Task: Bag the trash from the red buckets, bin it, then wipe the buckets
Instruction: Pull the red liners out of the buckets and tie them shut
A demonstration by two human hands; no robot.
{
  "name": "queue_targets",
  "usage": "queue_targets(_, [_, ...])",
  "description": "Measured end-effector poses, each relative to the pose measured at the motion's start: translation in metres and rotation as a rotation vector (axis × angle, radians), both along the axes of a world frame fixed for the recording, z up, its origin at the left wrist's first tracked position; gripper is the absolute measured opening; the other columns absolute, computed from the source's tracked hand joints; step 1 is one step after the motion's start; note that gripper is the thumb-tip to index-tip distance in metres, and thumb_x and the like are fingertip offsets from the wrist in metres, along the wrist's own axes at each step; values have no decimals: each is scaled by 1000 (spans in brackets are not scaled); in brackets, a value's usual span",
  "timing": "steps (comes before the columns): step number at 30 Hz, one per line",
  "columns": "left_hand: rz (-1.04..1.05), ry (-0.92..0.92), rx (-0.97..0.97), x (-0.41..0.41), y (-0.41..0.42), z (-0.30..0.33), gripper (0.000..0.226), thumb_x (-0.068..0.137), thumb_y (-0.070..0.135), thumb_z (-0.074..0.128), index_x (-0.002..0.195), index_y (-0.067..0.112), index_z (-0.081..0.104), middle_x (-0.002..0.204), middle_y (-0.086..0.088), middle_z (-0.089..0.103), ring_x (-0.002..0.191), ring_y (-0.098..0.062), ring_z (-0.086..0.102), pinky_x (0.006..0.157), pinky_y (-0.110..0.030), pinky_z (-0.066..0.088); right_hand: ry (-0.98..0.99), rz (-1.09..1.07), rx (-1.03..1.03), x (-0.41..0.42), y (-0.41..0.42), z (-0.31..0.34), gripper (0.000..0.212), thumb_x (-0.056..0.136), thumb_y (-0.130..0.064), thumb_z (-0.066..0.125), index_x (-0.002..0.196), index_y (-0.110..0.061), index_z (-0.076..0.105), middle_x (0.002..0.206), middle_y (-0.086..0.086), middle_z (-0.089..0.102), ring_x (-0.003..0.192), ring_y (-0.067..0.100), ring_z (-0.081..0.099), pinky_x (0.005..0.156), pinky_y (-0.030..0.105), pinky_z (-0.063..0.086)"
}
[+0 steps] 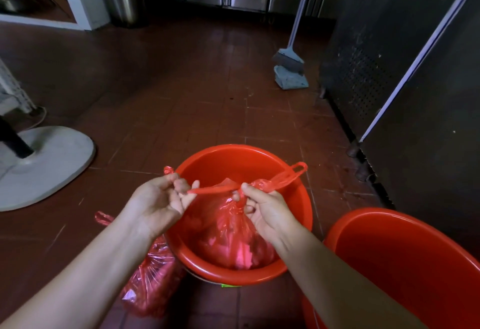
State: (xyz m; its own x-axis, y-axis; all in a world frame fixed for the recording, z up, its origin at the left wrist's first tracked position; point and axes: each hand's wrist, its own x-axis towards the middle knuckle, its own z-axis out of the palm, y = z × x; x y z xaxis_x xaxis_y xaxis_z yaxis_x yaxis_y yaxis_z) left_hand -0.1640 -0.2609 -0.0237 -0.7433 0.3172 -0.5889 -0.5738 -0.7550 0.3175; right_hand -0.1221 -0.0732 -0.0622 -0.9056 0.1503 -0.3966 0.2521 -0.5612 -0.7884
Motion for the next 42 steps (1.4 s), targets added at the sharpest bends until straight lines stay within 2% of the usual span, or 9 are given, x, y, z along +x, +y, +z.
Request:
queue_targets(3, [-138, 12, -81, 12, 5, -8, 22, 87, 2, 42, 68, 14, 40, 54, 2, 32, 36, -5, 26, 39, -12, 31, -46, -32, 24, -2, -3, 1, 19, 76, 6, 68, 65, -8, 62, 63, 8, 62, 53, 14, 60, 38, 15, 32])
queue_targets(6, [-377, 286, -559, 18, 10, -17, 26, 95, 3, 39, 72, 12, 47, 54, 1, 38, 37, -3, 32, 38, -13, 30, -30, 61, 214, 1, -4, 1, 27, 72, 8, 68, 52, -10, 66, 56, 8, 59, 51, 15, 50, 41, 16, 32])
queue_targets(9, [-530, 900, -1199, 11, 16, -19, 11, 90, 3, 56, 96, 11, 60, 77, 0, 52, 62, -1, 47, 60, -8, 39, 35, 165, 379, 3, -3, 6, 25, 70, 6, 68, 51, -9, 65, 51, 6, 55, 50, 14, 42, 44, 18, 33])
queue_targets(11, [-617, 1228, -1369, 4, 23, -21, 32, 85, 5, 65, 115, 15, 63, 98, 1, 53, 89, 0, 46, 84, -4, 29, 80, 184, 415, 2, -1, 13, 23, 70, 8, 68, 54, -8, 63, 51, 6, 53, 48, 13, 40, 44, 18, 33])
queue_targets(16, [-525, 1338, -1272, -1, 46, -32, 15, 83, 3, 67, 93, 14, 69, 102, 3, 63, 112, -8, 49, 96, -12, 30, 175, 216, 408, 3, 10, 26, 26, 68, 13, 68, 58, -10, 63, 56, 8, 54, 48, 12, 50, 47, 20, 42])
queue_targets(20, [-512, 1148, -892, 5, 53, -35, 14, 86, -5, 60, 82, 8, 62, 80, -5, 60, 79, -10, 55, 75, -21, 44, 224, 150, 406, 6, 20, 23, 21, 66, 15, 73, 71, -3, 64, 65, 10, 67, 61, 19, 67, 57, 27, 53])
queue_targets(27, [-437, 955, -871, 11, 59, -38, 17, 84, -4, 63, 75, 11, 62, 69, 1, 59, 67, -12, 51, 64, -24, 43, 307, -151, 859, -2, 13, 1, 38, 67, 12, 68, 58, -21, 51, 52, -13, 56, 51, -3, 50, 51, 19, 43])
queue_targets(35, [-586, 811, -663, 2, 57, -30, 15, 92, 3, 54, 99, 5, 66, 83, -9, 66, 74, -16, 61, 70, -26, 52, 509, -327, 1079, 5, 9, -13, 30, 69, -9, 75, 58, -23, 50, 64, -3, 54, 60, 6, 52, 58, 26, 45])
queue_targets(42, [-665, 1106, -1046, -11, 56, -15, 17, 87, 6, 64, 74, 18, 64, 65, 10, 60, 57, 4, 54, 60, -12, 43, 382, -60, 769, 4, 19, 6, 39, 71, 4, 77, 55, -21, 51, 53, -6, 54, 53, 6, 48, 53, 25, 43])
